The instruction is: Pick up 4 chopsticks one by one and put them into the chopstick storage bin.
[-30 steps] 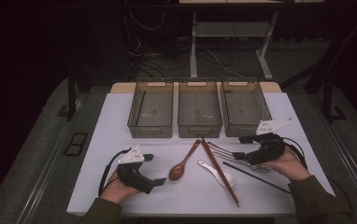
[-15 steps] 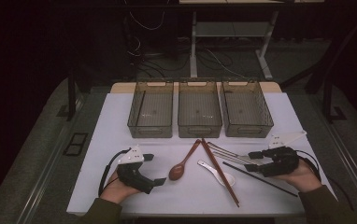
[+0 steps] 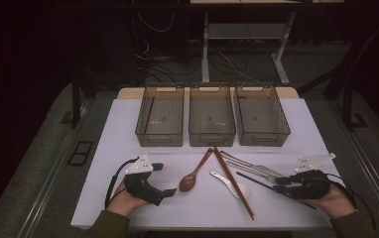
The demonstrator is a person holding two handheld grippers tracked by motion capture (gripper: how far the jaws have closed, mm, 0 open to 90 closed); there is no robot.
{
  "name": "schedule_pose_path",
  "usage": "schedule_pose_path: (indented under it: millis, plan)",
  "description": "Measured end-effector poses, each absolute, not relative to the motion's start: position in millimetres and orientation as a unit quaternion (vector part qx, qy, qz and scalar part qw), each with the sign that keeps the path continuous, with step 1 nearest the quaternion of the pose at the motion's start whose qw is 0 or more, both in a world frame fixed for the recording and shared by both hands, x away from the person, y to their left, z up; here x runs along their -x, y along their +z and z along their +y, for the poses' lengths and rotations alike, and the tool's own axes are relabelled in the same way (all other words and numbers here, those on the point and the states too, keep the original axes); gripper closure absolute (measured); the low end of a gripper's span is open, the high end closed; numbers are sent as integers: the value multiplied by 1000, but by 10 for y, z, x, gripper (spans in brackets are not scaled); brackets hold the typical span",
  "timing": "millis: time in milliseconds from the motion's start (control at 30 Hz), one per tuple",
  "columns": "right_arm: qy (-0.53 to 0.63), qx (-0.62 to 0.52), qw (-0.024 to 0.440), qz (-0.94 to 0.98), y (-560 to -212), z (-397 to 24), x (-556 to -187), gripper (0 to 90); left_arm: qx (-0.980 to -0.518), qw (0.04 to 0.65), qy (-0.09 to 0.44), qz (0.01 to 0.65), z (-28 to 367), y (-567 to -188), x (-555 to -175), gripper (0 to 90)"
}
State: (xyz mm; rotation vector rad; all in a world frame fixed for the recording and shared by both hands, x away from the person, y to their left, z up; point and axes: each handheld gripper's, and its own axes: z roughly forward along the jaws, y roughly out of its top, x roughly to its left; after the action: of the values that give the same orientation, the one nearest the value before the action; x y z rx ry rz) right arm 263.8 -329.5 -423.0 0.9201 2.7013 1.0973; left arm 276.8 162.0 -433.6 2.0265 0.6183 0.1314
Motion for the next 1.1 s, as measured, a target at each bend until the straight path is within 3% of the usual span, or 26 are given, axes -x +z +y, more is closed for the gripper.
schedule_pose_path:
  millis: [300, 1100]
  plan:
    - [338, -296, 45, 893, -4335, -3304, -2646, 780, -835, 487, 53, 253, 1612, -4336, -2773, 0]
    - [317, -271, 47, 908, -4410, -3257, -2685, 856, -837, 485, 51, 249, 1602, -4342, -2773, 0]
